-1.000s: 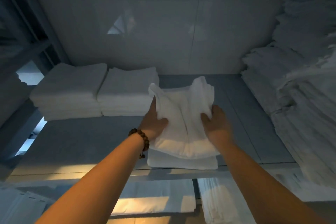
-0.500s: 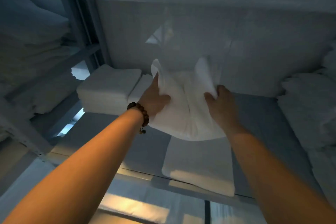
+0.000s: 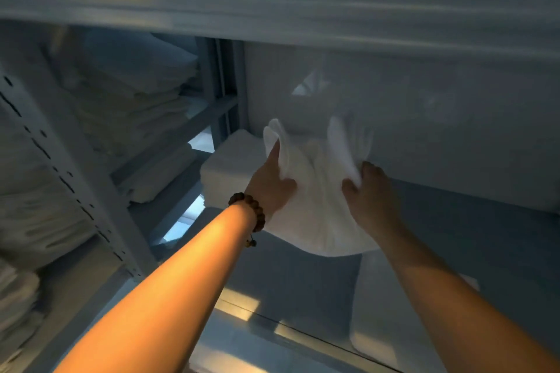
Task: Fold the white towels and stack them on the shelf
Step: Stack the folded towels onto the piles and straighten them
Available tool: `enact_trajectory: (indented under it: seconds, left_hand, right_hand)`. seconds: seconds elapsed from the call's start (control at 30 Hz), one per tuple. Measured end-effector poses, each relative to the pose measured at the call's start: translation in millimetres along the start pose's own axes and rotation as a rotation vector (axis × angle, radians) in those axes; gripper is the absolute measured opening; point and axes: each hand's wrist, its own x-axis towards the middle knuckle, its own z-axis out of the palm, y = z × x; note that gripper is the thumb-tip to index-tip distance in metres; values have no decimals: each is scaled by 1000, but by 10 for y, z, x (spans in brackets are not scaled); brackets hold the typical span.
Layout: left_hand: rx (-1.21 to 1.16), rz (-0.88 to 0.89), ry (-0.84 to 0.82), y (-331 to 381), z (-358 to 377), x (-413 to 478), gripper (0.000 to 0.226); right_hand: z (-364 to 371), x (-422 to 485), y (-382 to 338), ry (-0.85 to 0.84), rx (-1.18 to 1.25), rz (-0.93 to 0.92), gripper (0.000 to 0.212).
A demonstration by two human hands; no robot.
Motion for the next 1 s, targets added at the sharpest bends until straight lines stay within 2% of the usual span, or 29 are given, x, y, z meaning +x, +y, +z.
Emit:
enact_trajectory:
  seconds: [0.27, 0.43, 0.63, 0.83, 0.93, 1.0]
  left_hand:
    - [-6, 66, 17, -275, -1196, 716, 85]
    - [126, 120, -11, -234, -1594, 1208, 83]
    - [171, 101, -31, -590, -1691, 1796, 88]
    - [250, 85, -13, -986, -1653, 2381, 83]
    - [391, 49, -19, -1141, -1643, 2547, 74]
    - [506, -35, -14, -1291, -1642, 2597, 79]
  right_hand:
    - [724, 622, -1020, 72, 22, -64, 34]
    - [951, 1091, -1322, 104, -65, -76, 37]
    - [1374, 1509, -1196, 63, -85, -48, 43]
    - [1904, 1859, -917, 62, 30, 6, 42]
    - [2159, 1957, -772, -1, 71, 75, 42]
    - [2294, 2007, -643, -77, 117, 167, 46]
